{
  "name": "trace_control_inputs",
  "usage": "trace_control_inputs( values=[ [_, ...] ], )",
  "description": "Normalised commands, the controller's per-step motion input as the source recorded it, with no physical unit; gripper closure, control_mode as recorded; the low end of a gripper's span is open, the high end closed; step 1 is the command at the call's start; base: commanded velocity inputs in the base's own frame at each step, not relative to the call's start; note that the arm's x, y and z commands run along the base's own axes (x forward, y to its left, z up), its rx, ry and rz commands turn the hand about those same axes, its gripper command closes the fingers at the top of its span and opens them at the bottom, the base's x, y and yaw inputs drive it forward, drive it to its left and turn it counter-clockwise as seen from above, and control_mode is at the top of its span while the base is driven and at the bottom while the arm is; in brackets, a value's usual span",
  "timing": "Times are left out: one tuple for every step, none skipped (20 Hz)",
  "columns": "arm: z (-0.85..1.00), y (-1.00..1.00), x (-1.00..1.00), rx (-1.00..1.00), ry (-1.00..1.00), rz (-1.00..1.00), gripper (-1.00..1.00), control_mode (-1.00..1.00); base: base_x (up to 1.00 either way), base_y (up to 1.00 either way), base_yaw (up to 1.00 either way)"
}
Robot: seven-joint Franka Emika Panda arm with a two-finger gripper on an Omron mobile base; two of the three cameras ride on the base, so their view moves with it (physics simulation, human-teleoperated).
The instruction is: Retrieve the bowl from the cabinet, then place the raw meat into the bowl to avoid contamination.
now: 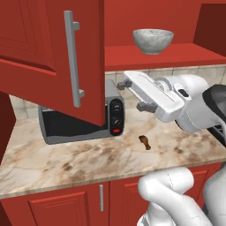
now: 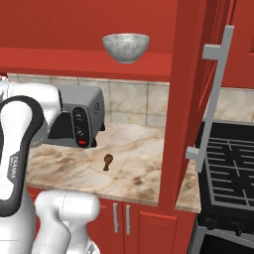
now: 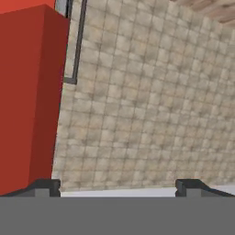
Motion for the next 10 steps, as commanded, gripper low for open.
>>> trace_control_inputs(
  values=[
    [0.09,0.15,0.4,0.0,0.37,0.15,-1.0,-1.0,0.0,0.0,0.0],
    [0.02,0.18,0.43,-0.01,0.34,0.14,-1.0,-1.0,0.0,0.0,0.0],
    [0.0,0.2,0.47,-0.02,0.32,0.13,-1.0,-1.0,0.0,0.0,0.0],
    [0.0,0.22,0.48,-0.05,0.3,0.13,-1.0,-1.0,0.0,0.0,0.0],
    [0.0,0.25,0.47,-0.06,0.29,0.13,-1.0,-1.0,0.0,0.0,0.0],
    [0.0,0.21,0.52,-0.07,0.28,0.13,-1.0,-1.0,0.0,0.0,0.0],
    [-0.04,0.18,0.57,-0.09,0.28,0.14,-1.0,-1.0,0.0,0.0,0.0],
    [-0.08,0.2,0.59,-0.11,0.28,0.14,-1.0,-1.0,0.0,0.0,0.0],
    [-0.1,0.2,0.58,-0.14,0.26,0.12,-1.0,-1.0,0.0,0.0,0.0],
    [-0.09,0.22,0.57,-0.17,0.24,0.1,-1.0,-1.0,0.0,0.0,0.0]
  ],
)
